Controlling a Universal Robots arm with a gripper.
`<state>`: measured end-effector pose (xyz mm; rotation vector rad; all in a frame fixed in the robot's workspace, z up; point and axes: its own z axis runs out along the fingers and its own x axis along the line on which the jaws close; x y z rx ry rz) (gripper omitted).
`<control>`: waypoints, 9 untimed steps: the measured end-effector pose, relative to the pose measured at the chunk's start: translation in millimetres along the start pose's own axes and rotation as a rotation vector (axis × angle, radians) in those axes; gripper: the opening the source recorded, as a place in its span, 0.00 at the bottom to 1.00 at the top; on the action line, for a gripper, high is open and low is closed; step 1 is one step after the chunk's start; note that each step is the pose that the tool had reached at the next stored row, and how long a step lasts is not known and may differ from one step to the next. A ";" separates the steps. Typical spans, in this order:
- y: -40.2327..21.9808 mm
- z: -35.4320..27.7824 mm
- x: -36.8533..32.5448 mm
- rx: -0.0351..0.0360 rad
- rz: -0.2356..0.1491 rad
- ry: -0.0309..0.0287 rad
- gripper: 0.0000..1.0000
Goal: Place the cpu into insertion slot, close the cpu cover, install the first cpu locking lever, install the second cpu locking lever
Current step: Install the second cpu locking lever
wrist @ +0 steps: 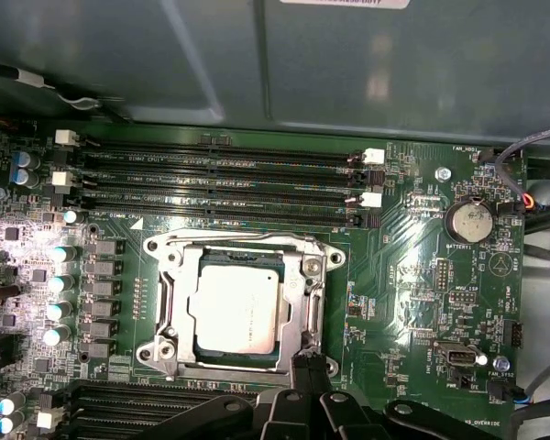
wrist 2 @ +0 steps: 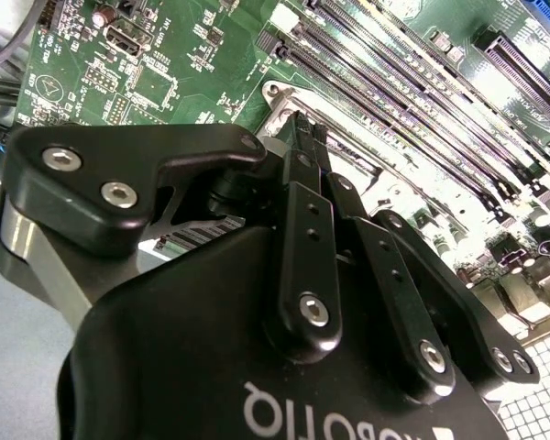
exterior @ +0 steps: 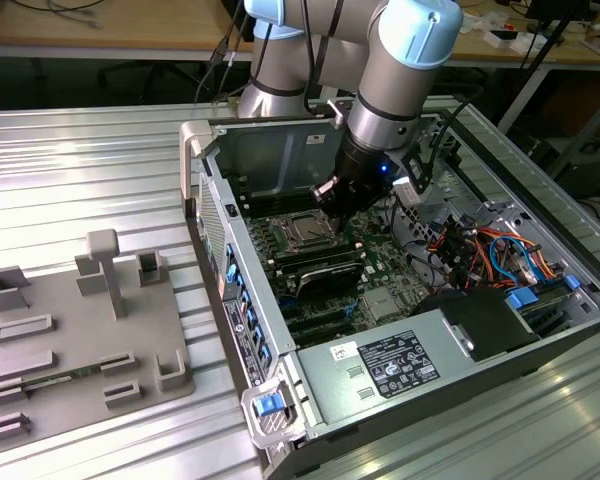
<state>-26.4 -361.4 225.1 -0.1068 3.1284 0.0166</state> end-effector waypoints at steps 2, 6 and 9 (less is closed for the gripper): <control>0.0 0.0 0.0 0.0000 0.000 0.0000 0.11; -5.2 -0.1 0.3 0.0001 0.000 0.0000 0.11; -8.0 -0.2 0.5 0.0001 0.000 0.0000 0.11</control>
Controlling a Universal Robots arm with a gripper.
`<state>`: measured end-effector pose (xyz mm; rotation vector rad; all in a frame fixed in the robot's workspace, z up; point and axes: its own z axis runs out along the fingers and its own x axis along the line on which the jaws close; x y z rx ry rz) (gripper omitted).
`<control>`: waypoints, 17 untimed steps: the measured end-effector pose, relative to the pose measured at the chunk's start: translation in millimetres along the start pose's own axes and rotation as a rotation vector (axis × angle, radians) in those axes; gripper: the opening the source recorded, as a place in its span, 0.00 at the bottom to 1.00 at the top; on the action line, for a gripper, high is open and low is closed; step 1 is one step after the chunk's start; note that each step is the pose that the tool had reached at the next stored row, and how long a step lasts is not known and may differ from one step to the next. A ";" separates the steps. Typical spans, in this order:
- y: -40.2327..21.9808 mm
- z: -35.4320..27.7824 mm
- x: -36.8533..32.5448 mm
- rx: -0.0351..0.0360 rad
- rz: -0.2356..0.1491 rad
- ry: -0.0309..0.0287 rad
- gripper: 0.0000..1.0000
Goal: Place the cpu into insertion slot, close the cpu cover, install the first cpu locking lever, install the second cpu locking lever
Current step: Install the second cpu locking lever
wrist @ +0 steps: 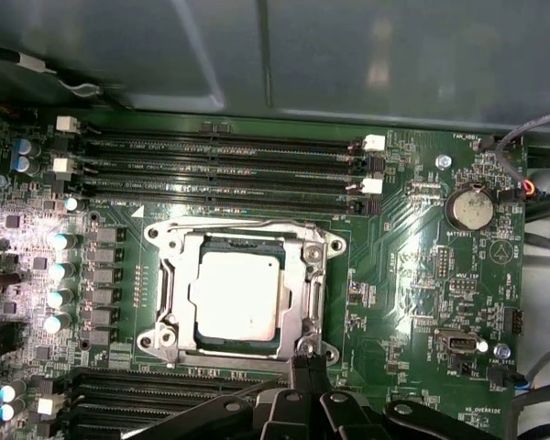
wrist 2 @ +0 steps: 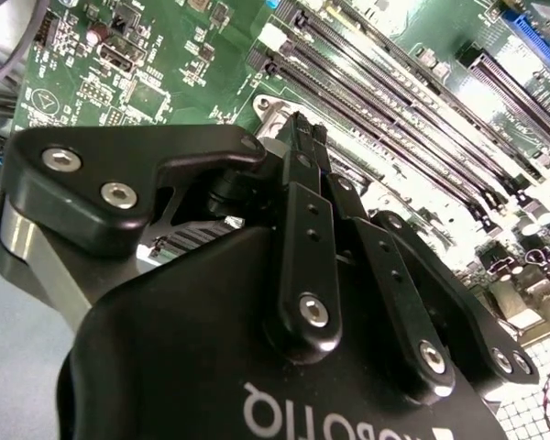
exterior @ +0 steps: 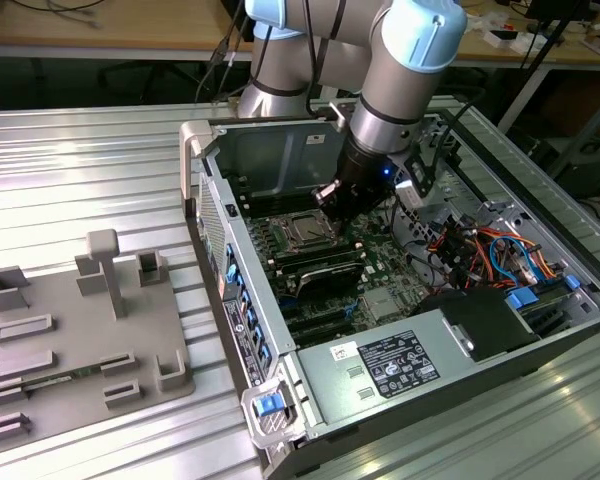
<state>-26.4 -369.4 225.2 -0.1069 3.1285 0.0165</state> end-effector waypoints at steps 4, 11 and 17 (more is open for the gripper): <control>-2.2 0.4 0.7 -0.0001 0.000 -0.0001 0.11; -1.4 3.1 13.7 -0.0002 0.000 -0.0002 0.11; -0.7 3.6 24.8 0.0000 0.001 0.0000 0.11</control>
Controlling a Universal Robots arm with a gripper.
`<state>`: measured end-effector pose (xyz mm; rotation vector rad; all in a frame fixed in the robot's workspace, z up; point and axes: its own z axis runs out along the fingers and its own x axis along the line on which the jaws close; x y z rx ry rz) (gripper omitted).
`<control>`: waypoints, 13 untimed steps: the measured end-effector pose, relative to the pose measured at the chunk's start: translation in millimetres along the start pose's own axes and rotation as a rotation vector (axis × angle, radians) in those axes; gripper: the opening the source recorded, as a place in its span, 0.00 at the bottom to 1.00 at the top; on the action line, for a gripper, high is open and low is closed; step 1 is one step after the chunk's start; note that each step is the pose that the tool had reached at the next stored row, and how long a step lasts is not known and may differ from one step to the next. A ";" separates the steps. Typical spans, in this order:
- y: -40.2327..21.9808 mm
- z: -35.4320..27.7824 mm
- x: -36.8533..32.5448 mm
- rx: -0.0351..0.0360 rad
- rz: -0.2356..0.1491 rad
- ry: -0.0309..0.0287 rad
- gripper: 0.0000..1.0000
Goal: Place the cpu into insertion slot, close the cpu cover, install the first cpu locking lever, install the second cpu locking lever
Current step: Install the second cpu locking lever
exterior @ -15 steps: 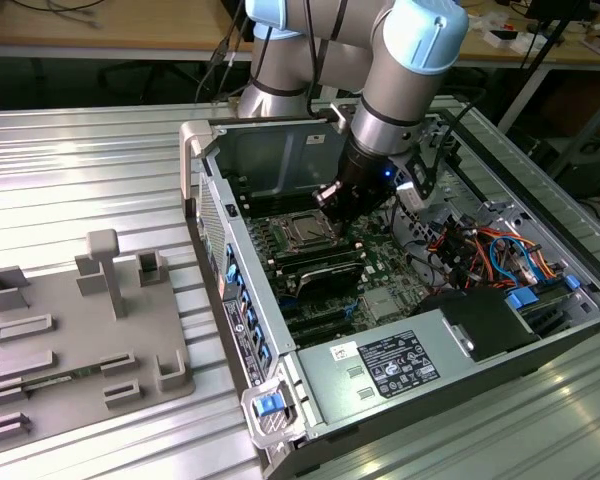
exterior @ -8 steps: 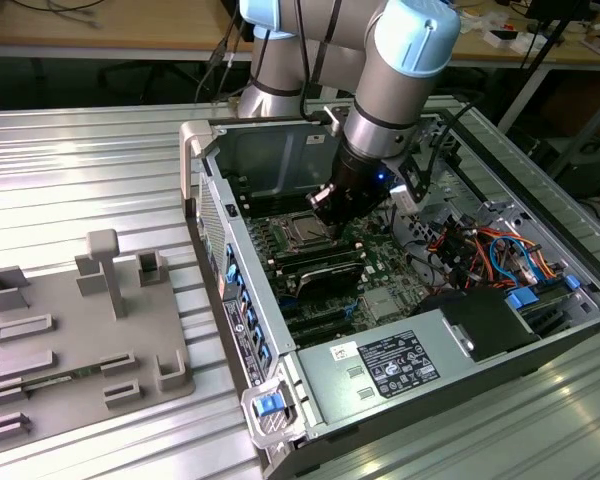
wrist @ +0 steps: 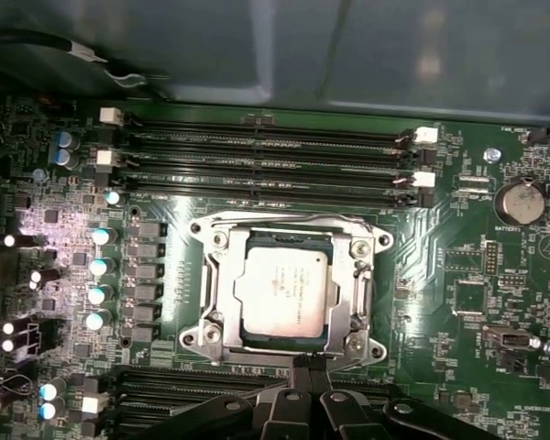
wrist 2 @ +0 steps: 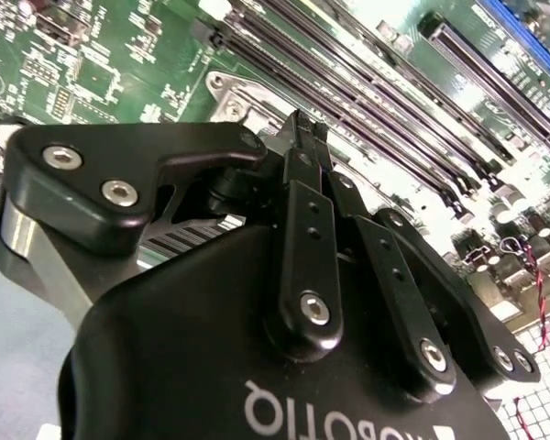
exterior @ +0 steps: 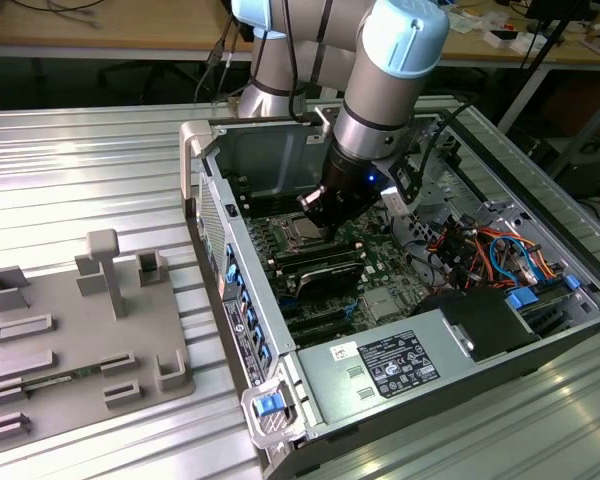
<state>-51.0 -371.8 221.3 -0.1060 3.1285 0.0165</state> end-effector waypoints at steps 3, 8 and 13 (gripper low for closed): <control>0.2 0.4 2.8 0.0000 0.000 0.0000 0.11; 0.4 1.8 6.9 0.0000 0.000 0.0000 0.11; 0.7 4.9 11.6 0.0001 0.000 0.0000 0.11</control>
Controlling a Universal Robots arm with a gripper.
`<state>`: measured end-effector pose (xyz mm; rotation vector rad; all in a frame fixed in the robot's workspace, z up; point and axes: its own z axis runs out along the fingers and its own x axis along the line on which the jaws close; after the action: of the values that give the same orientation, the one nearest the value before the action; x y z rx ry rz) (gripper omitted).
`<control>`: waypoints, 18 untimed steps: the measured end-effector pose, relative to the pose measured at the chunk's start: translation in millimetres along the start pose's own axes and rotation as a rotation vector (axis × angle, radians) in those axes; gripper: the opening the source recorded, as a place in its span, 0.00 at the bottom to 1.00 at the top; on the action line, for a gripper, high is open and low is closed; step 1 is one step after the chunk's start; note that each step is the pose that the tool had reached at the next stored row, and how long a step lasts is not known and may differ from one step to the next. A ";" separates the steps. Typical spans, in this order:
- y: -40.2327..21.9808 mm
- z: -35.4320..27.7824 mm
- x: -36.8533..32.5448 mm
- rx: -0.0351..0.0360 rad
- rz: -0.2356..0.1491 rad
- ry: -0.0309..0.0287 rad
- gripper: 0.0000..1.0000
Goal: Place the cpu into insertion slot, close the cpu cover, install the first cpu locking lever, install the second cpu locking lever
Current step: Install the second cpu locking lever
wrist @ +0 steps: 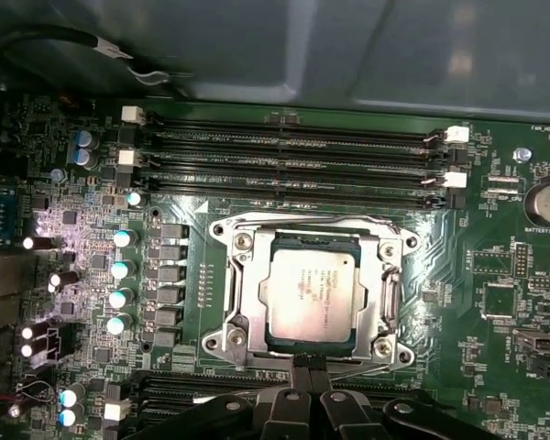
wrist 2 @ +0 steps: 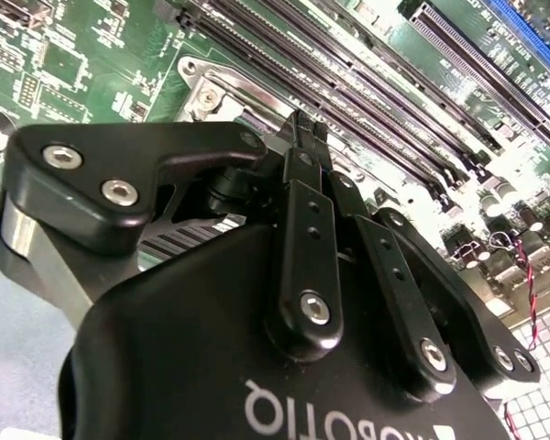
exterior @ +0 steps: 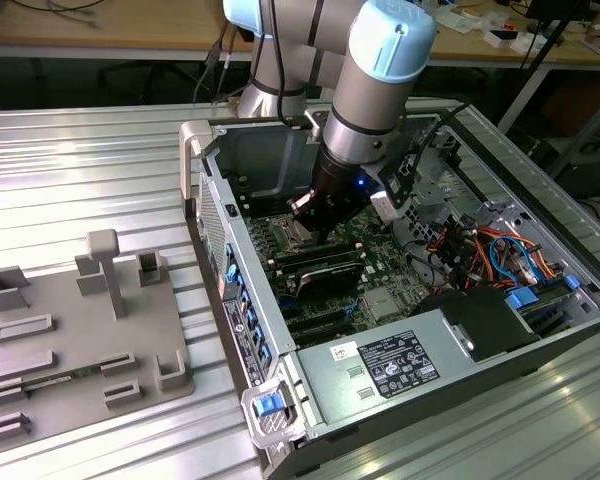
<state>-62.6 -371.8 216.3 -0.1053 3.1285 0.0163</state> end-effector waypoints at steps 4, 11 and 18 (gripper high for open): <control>0.3 0.5 2.6 -0.0001 0.000 0.0000 0.11; 0.3 -2.3 2.3 0.0001 0.000 0.0000 0.11; 0.0 -11.5 -3.3 0.0003 0.000 -0.0001 0.11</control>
<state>-59.5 -371.7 227.8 -0.1053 3.1285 0.0158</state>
